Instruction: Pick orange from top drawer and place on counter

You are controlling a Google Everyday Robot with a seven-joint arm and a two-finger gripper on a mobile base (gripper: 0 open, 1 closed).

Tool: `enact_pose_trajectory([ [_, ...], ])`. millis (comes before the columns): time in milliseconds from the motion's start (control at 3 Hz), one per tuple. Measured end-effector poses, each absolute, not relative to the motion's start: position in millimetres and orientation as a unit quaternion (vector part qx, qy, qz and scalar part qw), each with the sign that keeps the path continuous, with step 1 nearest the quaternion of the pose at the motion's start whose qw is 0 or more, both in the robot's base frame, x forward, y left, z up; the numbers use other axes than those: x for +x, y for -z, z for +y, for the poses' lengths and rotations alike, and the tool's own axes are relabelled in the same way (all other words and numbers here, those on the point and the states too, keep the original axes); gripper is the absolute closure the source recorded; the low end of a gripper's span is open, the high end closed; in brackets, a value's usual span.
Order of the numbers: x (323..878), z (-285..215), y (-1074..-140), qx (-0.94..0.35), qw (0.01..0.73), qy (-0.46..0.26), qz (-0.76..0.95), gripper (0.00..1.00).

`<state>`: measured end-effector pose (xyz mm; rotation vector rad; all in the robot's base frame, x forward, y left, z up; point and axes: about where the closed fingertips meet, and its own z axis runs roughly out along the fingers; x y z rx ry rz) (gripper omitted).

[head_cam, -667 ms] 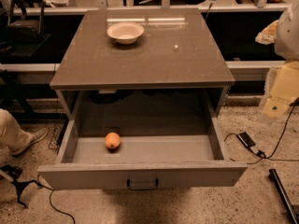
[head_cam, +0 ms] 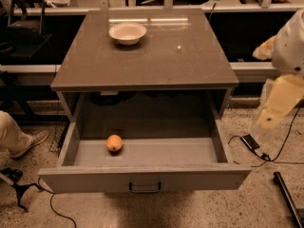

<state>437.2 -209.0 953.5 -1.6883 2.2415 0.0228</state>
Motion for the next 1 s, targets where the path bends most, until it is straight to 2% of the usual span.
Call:
enact_pose_trajectory([
  [333,437,-184,-872,-0.550,0.180,-0.129,0.805,0.00],
  [667,443,-138,-820,-0.485,0.235,-0.241,0.807,0.00],
  [1000,443,-138,-820,-0.486,0.234,-0.240,0.807,0.00],
])
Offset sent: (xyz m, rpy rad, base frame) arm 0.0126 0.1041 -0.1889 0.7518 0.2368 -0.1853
